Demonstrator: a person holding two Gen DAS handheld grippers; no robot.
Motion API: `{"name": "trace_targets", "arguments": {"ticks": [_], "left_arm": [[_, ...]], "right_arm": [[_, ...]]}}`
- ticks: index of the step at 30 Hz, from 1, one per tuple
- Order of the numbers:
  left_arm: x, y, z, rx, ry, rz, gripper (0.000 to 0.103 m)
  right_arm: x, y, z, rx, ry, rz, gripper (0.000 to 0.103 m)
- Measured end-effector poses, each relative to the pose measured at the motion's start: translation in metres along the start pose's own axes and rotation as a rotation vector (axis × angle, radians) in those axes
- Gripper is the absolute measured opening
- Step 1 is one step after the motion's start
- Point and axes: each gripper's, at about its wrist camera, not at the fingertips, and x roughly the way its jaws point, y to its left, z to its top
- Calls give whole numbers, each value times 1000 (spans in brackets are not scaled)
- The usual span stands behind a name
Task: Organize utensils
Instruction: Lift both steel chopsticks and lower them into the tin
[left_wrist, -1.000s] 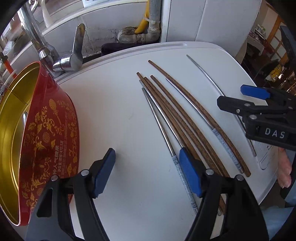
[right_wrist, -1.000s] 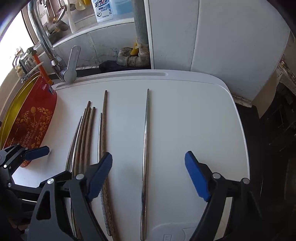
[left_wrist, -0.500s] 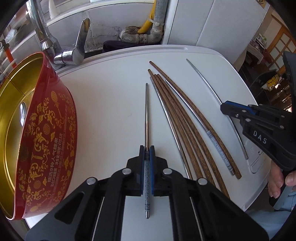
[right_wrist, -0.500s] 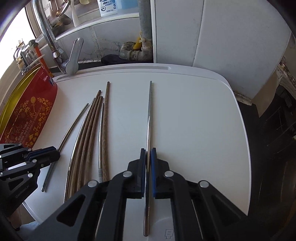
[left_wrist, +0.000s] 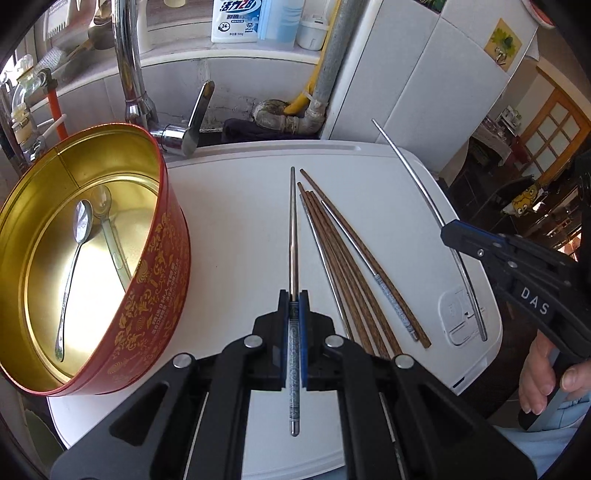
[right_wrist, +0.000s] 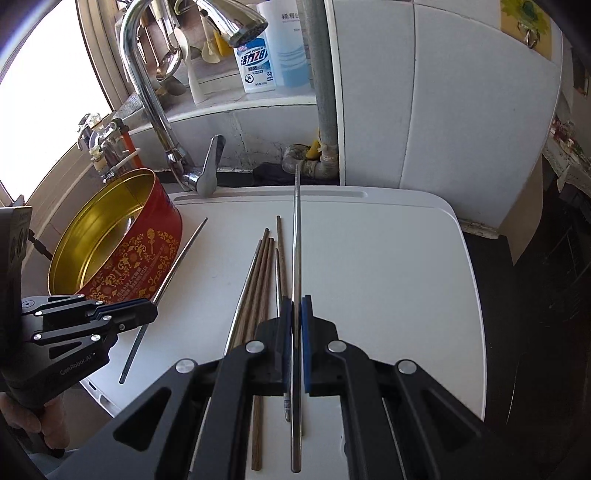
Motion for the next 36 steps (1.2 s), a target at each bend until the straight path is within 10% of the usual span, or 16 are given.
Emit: {"name": "trace_targets", "arguments": {"ticks": [16,36], "left_arm": [[-114,75,-33,-146,-206,85,5],[-126,171,-47,-307,-221,94,5]], "right_arm": [[-37,114,28,-181,-97,178,6],[6,217,49,-316,-20,231,6]]}}
